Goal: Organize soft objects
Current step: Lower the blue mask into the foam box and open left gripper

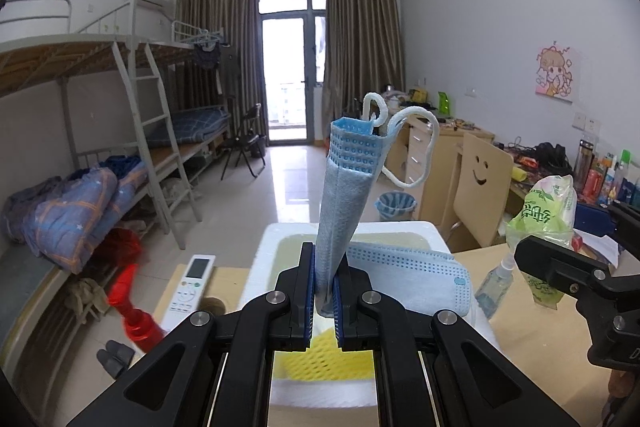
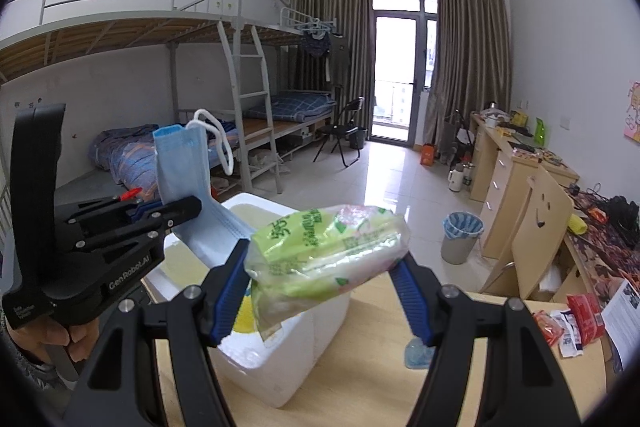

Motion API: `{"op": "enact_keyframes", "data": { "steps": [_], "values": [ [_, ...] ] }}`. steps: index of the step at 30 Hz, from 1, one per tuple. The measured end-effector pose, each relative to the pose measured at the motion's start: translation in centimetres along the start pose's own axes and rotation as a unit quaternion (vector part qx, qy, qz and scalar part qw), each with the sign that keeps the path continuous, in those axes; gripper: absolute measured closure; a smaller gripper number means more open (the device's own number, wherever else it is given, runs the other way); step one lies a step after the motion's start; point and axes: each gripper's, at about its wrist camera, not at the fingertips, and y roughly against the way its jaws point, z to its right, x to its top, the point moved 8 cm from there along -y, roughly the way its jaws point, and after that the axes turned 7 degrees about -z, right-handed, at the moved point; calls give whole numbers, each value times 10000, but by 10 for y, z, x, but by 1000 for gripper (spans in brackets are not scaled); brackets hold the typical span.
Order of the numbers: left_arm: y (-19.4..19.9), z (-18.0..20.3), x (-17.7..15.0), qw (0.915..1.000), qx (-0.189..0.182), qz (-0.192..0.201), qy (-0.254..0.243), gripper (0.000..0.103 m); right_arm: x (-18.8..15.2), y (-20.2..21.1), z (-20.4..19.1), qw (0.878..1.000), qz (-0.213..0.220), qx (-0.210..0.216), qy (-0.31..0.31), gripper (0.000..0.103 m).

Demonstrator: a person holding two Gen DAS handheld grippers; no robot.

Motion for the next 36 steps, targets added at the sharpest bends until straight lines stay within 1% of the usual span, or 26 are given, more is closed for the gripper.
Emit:
{"op": "enact_keyframes", "data": {
  "steps": [4,8,10,11,12,14,16,18,19,21,24,27,36],
  "values": [
    [-11,0,0,9997,-145,-179,-9,95,-1,-1,4,9999,-52,-77,-51,31],
    [-18,-1,-1,9998,-12,-184,-38,95,-2,2,9,9998,-52,-162,-76,31],
    [-23,-5,-2,9997,48,-249,-3,95,-2,4,10,9998,-43,-200,-62,31],
    [-25,-7,-3,9996,80,-277,16,94,-2,5,10,9997,-48,-228,-56,31],
    [-26,-8,-3,9995,103,-295,31,90,-2,5,11,9997,-52,-247,-64,31],
    [-28,-10,-4,9994,133,-318,49,70,-2,5,12,9996,-57,-248,-75,31],
    [-27,-12,-3,9994,207,-253,78,29,-2,4,11,9996,-72,-266,-45,31],
    [-22,-14,-2,9994,334,-105,71,16,-3,4,12,9996,-67,-257,-37,31],
    [-21,-14,0,9992,400,-37,57,12,-3,4,12,9996,-66,-256,-33,31],
    [-18,-13,0,9988,496,11,-26,1,-3,3,9,9996,-70,-261,-33,31],
    [-14,-12,2,9984,552,123,-88,1,-2,4,8,9996,-58,-268,-44,31],
    [-13,-10,3,9983,552,143,-125,1,-3,3,9,9996,-66,-282,-37,31],
    [-1,-11,3,9981,547,264,-51,1,-2,3,8,9996,-52,-276,-32,31]
  ]
}}
